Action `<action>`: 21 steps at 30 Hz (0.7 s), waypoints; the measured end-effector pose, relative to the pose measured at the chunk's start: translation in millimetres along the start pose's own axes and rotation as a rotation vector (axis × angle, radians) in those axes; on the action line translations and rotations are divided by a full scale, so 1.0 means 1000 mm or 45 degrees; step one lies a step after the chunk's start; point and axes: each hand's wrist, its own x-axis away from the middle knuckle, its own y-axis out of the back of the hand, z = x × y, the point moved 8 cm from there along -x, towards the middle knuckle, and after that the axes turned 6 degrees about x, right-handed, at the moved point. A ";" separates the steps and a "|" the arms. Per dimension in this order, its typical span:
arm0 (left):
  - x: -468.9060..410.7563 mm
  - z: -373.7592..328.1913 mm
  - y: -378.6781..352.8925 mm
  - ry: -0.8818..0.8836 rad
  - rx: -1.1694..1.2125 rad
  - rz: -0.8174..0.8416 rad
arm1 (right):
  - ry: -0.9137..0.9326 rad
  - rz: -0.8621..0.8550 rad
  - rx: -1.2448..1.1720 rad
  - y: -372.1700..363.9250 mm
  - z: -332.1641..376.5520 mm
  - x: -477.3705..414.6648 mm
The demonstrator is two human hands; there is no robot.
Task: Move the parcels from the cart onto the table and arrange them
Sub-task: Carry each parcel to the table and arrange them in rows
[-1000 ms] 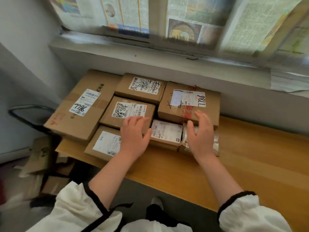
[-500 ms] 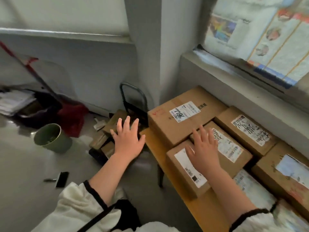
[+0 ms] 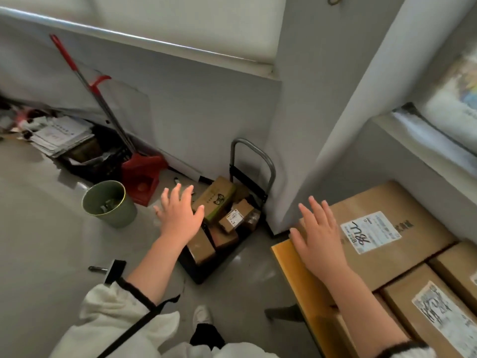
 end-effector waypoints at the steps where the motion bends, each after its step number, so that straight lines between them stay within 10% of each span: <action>1: -0.012 0.004 -0.002 -0.007 0.005 0.018 | 0.010 0.018 0.002 -0.005 0.012 -0.014; 11: -0.111 0.038 -0.052 0.038 0.096 0.192 | -0.062 0.268 -0.071 -0.081 0.069 -0.127; 21: -0.195 0.048 -0.193 0.548 0.592 0.348 | -0.142 1.024 0.030 -0.257 0.057 -0.275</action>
